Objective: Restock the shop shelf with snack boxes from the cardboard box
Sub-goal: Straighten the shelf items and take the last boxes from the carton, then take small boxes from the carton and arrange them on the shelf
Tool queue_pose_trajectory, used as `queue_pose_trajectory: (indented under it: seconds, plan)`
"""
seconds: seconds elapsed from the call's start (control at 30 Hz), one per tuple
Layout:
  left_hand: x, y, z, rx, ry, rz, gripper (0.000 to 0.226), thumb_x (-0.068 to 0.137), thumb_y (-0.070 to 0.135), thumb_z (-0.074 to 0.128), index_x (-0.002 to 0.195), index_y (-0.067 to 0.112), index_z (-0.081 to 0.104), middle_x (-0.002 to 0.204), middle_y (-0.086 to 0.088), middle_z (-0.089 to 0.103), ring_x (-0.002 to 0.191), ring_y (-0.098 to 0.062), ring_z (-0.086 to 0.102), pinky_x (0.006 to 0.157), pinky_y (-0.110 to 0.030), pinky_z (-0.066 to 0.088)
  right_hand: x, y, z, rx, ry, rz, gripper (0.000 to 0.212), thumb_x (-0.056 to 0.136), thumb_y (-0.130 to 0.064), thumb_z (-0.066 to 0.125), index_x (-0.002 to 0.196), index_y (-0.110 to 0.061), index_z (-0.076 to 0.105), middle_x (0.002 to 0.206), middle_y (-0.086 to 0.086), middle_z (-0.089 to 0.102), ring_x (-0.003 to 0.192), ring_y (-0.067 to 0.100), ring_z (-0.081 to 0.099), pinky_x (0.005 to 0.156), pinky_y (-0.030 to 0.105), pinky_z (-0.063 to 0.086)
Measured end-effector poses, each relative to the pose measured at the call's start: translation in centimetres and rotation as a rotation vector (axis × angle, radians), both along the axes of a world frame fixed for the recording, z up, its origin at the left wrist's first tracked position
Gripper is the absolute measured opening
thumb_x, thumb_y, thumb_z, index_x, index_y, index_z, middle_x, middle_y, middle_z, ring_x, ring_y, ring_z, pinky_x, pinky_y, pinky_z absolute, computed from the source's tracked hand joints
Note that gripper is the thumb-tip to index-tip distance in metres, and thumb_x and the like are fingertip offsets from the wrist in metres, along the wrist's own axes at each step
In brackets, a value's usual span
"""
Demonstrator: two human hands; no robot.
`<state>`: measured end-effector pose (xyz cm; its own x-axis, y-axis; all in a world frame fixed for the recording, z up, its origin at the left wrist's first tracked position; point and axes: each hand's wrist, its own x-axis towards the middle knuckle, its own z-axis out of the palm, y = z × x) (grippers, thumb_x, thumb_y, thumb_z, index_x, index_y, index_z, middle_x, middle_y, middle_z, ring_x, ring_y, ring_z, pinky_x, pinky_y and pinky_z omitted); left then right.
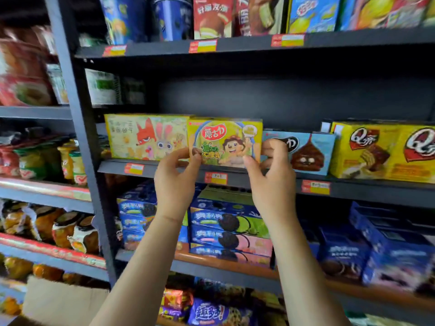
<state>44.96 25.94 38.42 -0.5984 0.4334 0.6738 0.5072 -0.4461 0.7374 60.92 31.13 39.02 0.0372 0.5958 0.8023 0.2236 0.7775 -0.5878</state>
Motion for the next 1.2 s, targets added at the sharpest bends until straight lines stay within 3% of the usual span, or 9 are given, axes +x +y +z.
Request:
queue_pose_trajectory:
  seconds: [0.07,0.13,0.2,0.37,0.77,0.87,0.97,1.07,1.2]
  plan:
    - [-0.3,0.9,0.1,-0.121,0.081,0.048,0.015,0.092,0.028,0.066,0.078,0.03,0.063,0.074,0.015,0.064,0.079,-0.014,0.06,0.072,-0.03,0.041,-0.6,1.3,-0.2,0.078,-0.148,-0.221,0.022,0.091,-0.026,0.068,0.105,-0.011,0.059,0.103,0.005,0.061,0.096,0.027,0.056,0.079,0.038,0.043]
    - [-0.5,1.3,-0.1,-0.237,0.121,0.109,0.01,0.092,0.028,0.066,0.099,0.026,0.06,0.08,0.015,0.06,0.086,-0.017,0.057,0.076,-0.03,0.039,-1.1,2.3,-0.7,0.098,-0.292,-0.361,0.023,0.091,-0.024,0.066,0.108,-0.008,0.062,0.102,0.011,0.061,0.097,0.033,0.057,0.081,0.044,0.043]
    - [-0.6,1.4,-0.6,-0.238,0.124,0.12,0.041,0.091,0.029,0.067,0.127,0.026,0.049,0.096,0.013,0.064,0.098,-0.02,0.061,0.087,-0.038,0.046,-1.5,2.6,-1.2,0.083,-0.352,-0.399,0.025,0.092,-0.021,0.065,0.114,-0.011,0.061,0.101,0.008,0.064,0.098,0.032,0.058,0.083,0.044,0.04]
    - [-0.6,1.3,-1.4,-0.206,0.236,0.144,0.027,0.088,0.021,0.064,0.111,0.032,0.057,0.097,0.014,0.062,0.102,-0.021,0.057,0.091,-0.05,0.046,-2.2,2.4,-1.7,0.159,-0.317,-0.449,0.022,0.088,-0.011,0.068,0.106,-0.016,0.057,0.089,0.003,0.065,0.088,0.031,0.058,0.074,0.043,0.038]
    - [-1.9,2.1,-1.7,-0.317,0.393,0.209,0.038,0.093,0.028,0.055,0.13,0.028,0.064,0.128,0.005,0.058,0.12,-0.022,0.046,0.092,-0.034,0.029,-2.7,2.5,-2.0,0.14,-0.324,-0.472,0.02,0.09,-0.018,0.061,0.109,-0.014,0.067,0.093,0.004,0.064,0.096,0.03,0.055,0.078,0.04,0.034]
    - [-2.6,0.7,-2.4,-0.152,0.349,0.113,0.029,0.093,0.022,0.055,0.119,0.028,0.068,0.118,0.009,0.056,0.114,-0.015,0.051,0.093,-0.033,0.044,-3.4,1.5,-2.1,0.183,-0.184,-0.316,0.015,0.091,-0.022,0.058,0.101,-0.018,0.067,0.093,-0.001,0.062,0.093,0.024,0.057,0.08,0.037,0.033]
    - [-3.7,-1.8,-4.1,-0.075,0.253,0.063,0.02,0.094,0.016,0.056,0.102,0.023,0.072,0.095,0.009,0.064,0.09,-0.01,0.06,0.072,-0.025,0.049,-4.8,-0.6,-3.2,0.205,-0.033,0.053,0.009,0.093,-0.019,0.06,0.092,-0.014,0.067,0.083,-0.003,0.064,0.075,0.015,0.06,0.072,0.029,0.045]
    - [-7.3,-4.1,-8.3,-0.174,0.051,0.04,0.019,0.093,0.015,0.055,0.091,0.02,0.073,0.076,-0.004,0.069,0.07,-0.023,0.065,0.063,-0.032,0.053,-9.1,-2.2,-6.8,0.036,-0.068,0.366,0.006,0.093,-0.012,0.063,0.088,-0.014,0.067,0.075,-0.005,0.064,0.069,0.011,0.06,0.063,0.019,0.046]
    - [-14.5,-8.4,-17.3,-0.429,-0.115,0.138,0.018,0.092,0.018,0.055,0.091,0.021,0.073,0.072,0.009,0.069,0.065,-0.012,0.064,0.066,-0.032,0.053,-17.3,-3.6,-14.6,-0.278,-0.259,0.567,0.011,0.095,-0.017,0.062,0.085,-0.024,0.064,0.074,-0.007,0.065,0.073,0.009,0.062,0.066,0.022,0.048]
